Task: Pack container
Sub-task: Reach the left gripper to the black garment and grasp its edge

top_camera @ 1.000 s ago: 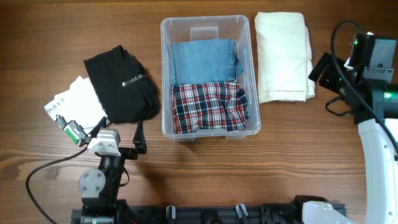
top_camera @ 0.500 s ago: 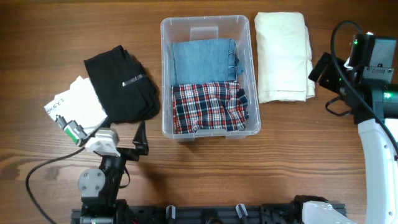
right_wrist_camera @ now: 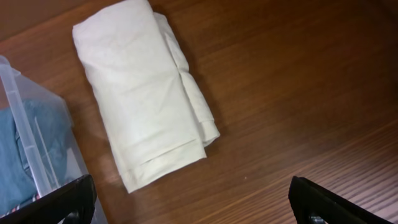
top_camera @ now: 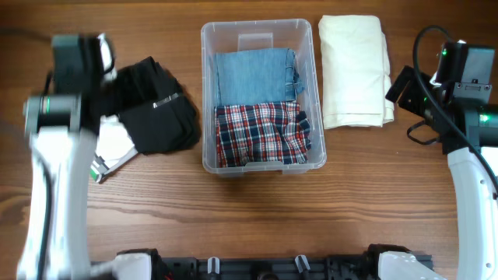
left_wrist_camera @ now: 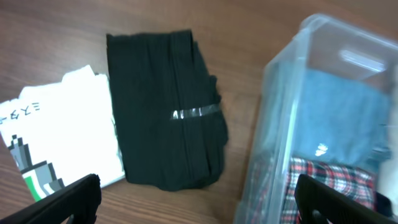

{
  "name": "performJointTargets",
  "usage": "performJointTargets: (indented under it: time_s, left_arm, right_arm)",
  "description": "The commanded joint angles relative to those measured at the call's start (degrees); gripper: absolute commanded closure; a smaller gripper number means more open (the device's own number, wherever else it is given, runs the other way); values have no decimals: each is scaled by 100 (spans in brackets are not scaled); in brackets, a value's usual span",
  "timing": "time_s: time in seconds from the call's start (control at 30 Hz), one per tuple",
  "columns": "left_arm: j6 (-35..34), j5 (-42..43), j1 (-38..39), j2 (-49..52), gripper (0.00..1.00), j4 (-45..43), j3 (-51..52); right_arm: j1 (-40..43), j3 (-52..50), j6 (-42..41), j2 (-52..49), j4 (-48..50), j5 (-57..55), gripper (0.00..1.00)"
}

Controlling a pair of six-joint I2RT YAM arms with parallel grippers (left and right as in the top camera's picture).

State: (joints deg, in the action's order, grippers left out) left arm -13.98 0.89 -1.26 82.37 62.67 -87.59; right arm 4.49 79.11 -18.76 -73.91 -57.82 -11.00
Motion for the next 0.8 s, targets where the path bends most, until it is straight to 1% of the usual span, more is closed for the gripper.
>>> performJointTargets:
  time_s: [0.0,0.13,0.3,0.43,0.6,0.7,0.77]
  left_arm:
    - [118,-138,-52,973,0,400,-638]
    - [120,-146,-52,1543,0,330,-638]
    - [111,-140,-61,1961,0,-9,-638]
    - [-177,-133,-219,2127,0,-192,-638]
    - [-208,391,-686,2238,0,-181,-619]
    - [-603,706,-994,2256,0,-186,-442]
    - [-601,997,-1150,2256,0,-293,-229]
  right_arm:
    - [9,37,72,24,13,-57,0]
    - [9,37,74,24,13,-57,0]
    - [9,37,72,24,13,-57,0]
    - [9,37,74,24,13,-57,0]
    - [9,37,72,24,13,-57,0]
    - [9,37,72,24,13,-57,0]
    - [9,37,74,24,13,-57,0]
